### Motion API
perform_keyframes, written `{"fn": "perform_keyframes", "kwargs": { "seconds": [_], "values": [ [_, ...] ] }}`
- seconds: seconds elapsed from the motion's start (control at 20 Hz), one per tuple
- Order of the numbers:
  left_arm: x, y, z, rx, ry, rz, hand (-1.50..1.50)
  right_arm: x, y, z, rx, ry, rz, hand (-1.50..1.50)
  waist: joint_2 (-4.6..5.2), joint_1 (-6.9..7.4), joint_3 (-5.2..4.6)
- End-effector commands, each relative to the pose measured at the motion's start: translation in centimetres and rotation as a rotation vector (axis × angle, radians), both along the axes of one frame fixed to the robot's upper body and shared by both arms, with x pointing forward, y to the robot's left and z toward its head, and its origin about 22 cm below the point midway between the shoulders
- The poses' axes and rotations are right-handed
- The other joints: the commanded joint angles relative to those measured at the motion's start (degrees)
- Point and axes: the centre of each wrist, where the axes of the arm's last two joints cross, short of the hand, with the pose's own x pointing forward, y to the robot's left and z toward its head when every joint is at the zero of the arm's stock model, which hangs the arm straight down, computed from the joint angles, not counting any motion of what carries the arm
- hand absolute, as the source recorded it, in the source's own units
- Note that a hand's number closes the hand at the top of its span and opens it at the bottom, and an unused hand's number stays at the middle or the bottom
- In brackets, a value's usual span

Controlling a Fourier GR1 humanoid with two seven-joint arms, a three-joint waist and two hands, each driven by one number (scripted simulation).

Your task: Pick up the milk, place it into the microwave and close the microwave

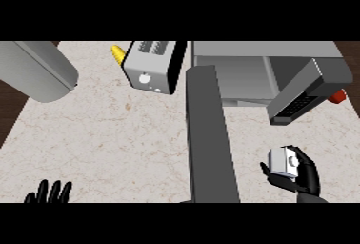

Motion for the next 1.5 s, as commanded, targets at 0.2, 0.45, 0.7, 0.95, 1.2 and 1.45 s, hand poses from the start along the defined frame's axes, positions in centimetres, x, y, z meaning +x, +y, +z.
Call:
{"fn": "perform_keyframes", "kwargs": {
  "seconds": [0.2,0.45,0.7,0.95,1.2,1.45],
  "values": [
    [-0.8,0.7,0.3,-0.004,0.003,0.002,-1.5,2.3,0.0,1.3,0.037,-0.199,-0.029,1.5,-0.02,0.03,0.12],
    [-1.0,1.4,-0.1,-0.01,0.001,-0.028,-1.5,7.1,4.5,2.7,0.042,-0.195,0.025,1.5,0.35,1.17,0.21],
    [-0.3,-0.1,-0.3,-0.009,-0.001,-0.025,-1.5,7.1,7.5,1.9,0.045,-0.208,0.034,1.5,0.32,0.75,0.16],
    [-0.3,0.2,-0.5,-0.008,-0.019,-0.02,-1.5,7.7,5.7,2.9,0.045,-0.253,0.051,1.5,0.03,-0.02,0.09],
    [-0.7,1.0,0.1,0.0,0.014,-0.007,-1.5,5.9,7.7,2.8,0.044,-0.234,0.053,1.5,-0.49,-1.34,-0.05],
    [-1.1,0.5,-0.9,-0.018,0.018,-0.029,-1.5,4.4,6.1,5.2,0.031,-0.212,0.059,1.5,-0.65,-1.83,-0.11]
  ]
}}
